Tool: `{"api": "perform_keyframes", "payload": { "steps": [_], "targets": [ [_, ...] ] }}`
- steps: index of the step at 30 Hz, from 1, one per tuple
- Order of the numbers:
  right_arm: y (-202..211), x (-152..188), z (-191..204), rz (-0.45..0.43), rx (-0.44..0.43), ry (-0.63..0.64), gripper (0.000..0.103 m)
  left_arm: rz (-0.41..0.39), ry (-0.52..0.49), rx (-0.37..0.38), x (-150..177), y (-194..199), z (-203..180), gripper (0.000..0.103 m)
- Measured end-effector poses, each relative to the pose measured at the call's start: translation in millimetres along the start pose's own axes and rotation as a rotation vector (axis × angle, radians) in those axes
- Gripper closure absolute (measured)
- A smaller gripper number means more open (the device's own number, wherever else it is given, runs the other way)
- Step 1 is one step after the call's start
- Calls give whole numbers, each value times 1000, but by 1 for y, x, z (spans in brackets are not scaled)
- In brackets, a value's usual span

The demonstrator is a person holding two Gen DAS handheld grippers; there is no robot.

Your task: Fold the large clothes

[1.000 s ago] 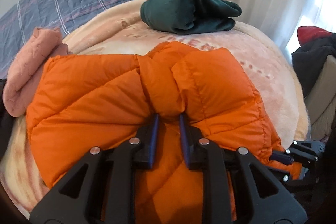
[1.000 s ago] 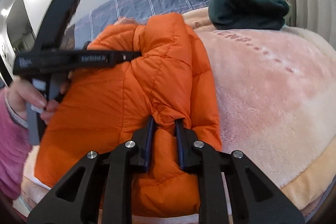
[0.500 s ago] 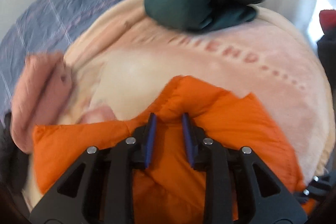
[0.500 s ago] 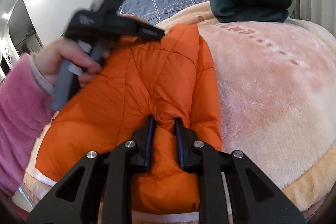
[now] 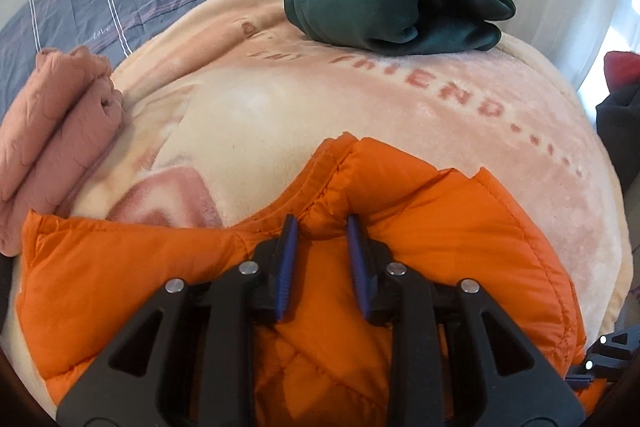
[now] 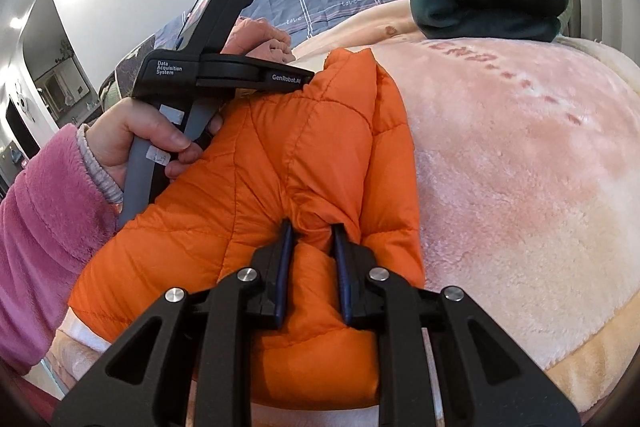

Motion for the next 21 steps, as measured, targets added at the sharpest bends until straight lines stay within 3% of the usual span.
{"api": "perform_keyframes", "payload": {
  "steps": [7,11,16,17,21],
  "targets": [
    [6,-3,3,13,10,43,82,-16,4,-1,3,2,-2,76],
    [28,-31,17,41,51,162,77,1,-9,-30,1,0,-4,77],
    [44,-87,26,-82,-66,150,81,3,11,-20,0,0,-2,77],
    [39,-96,26,-90,-85,134,88,2,13,-20,0,0,-1,77],
    [22,-115,21,-48,-147,18,89,0,17,-22,0,1,-1,77]
  ]
}}
Point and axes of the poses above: each gripper's, at about its wrist camera, not at the fingertips, and y roughly against the way its jaws point, z to its left, x to its underside, the point moved 3 cm from there along -y, roughly the way its jaws point, and after that the axes turned 11 degrees about x, right-handed, at the moved point
